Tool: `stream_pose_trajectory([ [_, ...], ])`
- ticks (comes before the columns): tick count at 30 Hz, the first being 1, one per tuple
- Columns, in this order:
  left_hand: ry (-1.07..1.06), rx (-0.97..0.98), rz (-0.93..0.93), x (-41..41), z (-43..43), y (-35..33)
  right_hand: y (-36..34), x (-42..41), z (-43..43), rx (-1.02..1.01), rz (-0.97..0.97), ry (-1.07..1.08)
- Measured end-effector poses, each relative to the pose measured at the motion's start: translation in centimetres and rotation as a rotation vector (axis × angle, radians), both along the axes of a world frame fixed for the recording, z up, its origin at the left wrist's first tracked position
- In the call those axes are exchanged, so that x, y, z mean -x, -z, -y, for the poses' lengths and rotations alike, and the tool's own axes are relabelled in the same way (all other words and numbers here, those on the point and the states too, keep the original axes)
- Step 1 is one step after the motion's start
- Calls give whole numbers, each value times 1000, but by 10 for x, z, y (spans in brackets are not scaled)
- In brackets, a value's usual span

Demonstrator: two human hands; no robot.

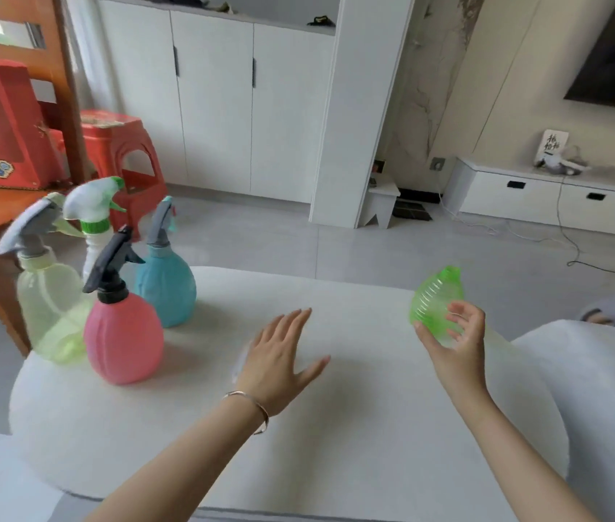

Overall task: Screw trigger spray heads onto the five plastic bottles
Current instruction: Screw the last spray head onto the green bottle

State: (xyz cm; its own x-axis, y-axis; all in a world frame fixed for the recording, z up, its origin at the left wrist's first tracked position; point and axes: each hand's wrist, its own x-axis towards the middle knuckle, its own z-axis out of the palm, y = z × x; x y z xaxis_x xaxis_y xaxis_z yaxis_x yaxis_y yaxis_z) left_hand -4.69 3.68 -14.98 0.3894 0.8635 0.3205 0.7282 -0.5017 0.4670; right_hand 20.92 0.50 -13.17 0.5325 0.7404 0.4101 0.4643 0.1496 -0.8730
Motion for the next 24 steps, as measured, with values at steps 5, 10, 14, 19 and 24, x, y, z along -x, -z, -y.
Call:
stream_pose_trajectory([
  [5,98,63,93,-83,-34,-13,12,-59,-15,65,-26,94],
  [10,196,270,166,-157,-66,-12,30,-90,-33,213,-127,-4],
  [14,229,452,278,-197,-83,-7,39,-95,-47,285,-177,-110],
  [19,274,611,378,-216,-88,3,40,-90,-52,247,-230,-169],
  [24,302,531,495,-200,-79,-2,20,-78,-47,179,-237,-124],
])
